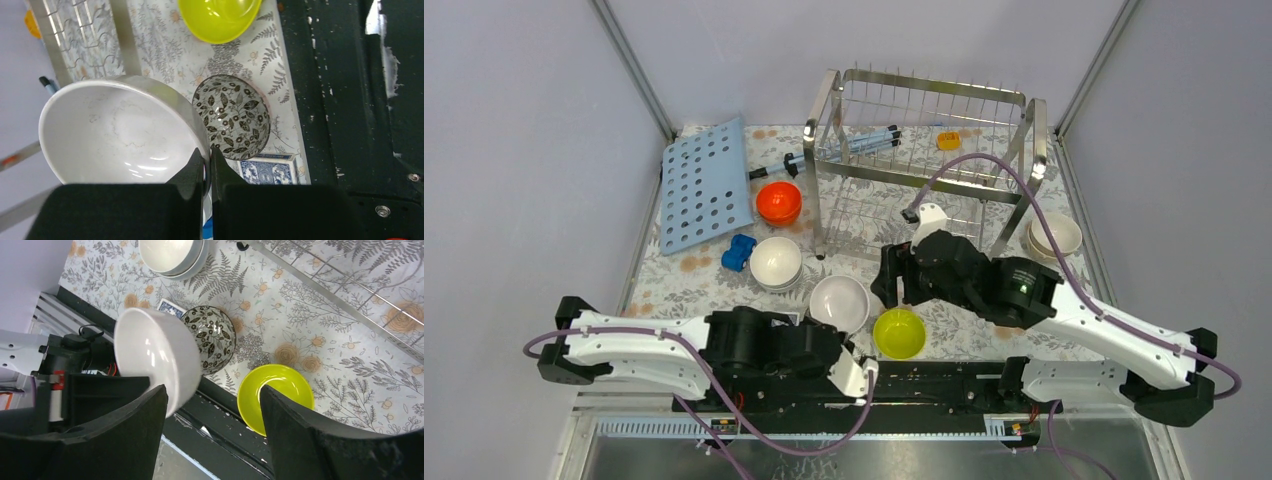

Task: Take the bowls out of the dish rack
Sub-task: Place the bowl at the center of the board.

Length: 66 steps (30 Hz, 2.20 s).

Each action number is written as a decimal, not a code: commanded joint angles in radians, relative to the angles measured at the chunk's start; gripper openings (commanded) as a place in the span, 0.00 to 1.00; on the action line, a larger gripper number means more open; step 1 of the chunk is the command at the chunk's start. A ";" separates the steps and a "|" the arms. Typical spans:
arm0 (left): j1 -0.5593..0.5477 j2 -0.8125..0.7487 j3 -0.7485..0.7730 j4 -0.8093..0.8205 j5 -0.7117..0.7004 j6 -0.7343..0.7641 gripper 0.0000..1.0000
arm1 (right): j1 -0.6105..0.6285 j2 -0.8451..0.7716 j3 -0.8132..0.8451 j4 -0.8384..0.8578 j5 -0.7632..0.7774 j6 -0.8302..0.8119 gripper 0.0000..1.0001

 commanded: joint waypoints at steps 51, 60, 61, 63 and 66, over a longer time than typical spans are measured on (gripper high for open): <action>-0.005 -0.232 -0.293 0.813 -0.443 -0.621 0.99 | -0.233 -0.207 -0.412 -0.284 0.387 0.406 0.00; -0.005 -0.153 -0.291 0.581 -0.631 -1.206 0.99 | -0.235 -0.299 -0.585 -0.316 0.405 0.712 0.00; -0.005 -0.137 -0.274 0.536 -0.643 -1.243 0.99 | -0.236 -0.316 -0.604 -0.320 0.402 0.753 0.00; -0.005 -0.115 -0.247 0.463 -0.668 -1.307 0.99 | -0.237 -0.347 -0.637 -0.325 0.392 0.794 0.00; -0.005 -0.100 -0.234 0.409 -0.692 -1.368 0.99 | -0.236 -0.359 -0.659 -0.336 0.385 0.838 0.00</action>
